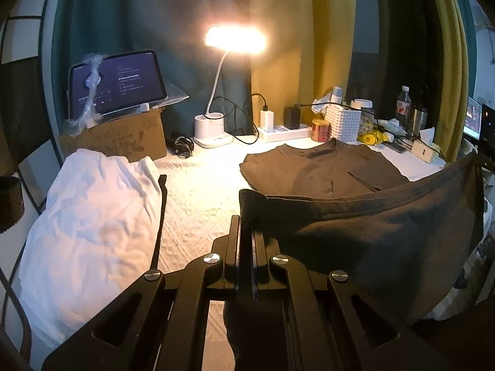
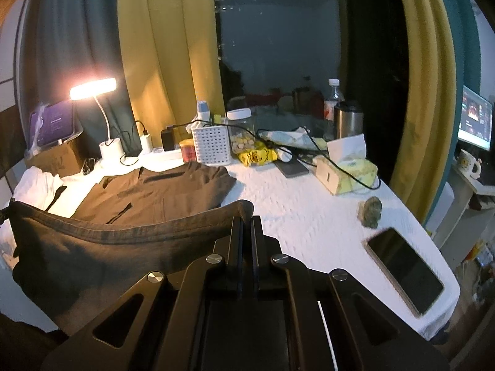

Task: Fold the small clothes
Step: 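Carry the held hem up and over the collar with both grippers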

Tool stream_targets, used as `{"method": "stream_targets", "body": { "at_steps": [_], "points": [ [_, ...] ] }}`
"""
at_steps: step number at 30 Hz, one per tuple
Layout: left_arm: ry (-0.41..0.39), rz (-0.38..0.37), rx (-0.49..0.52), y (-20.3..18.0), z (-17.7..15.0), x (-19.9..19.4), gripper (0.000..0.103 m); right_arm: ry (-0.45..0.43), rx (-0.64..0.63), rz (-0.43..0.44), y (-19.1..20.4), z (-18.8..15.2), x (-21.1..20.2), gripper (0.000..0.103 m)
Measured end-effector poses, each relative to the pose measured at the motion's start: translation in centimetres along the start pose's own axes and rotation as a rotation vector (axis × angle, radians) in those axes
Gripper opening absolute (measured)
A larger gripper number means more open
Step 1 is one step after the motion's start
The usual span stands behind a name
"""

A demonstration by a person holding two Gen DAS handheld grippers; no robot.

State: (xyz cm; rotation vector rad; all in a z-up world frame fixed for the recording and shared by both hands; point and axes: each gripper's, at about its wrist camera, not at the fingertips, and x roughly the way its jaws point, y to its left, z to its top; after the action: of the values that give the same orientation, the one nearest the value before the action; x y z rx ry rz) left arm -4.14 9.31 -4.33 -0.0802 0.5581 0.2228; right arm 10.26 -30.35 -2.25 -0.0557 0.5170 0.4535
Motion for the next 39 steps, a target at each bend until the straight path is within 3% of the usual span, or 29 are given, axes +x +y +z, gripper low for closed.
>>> {"method": "stream_targets", "body": {
  "at_steps": [39],
  "points": [
    [-0.039,0.032,-0.034,1.8,7.6,7.6,0.003,-0.025,0.005,0.009,-0.8,7.6,9.7,0.005]
  ]
}}
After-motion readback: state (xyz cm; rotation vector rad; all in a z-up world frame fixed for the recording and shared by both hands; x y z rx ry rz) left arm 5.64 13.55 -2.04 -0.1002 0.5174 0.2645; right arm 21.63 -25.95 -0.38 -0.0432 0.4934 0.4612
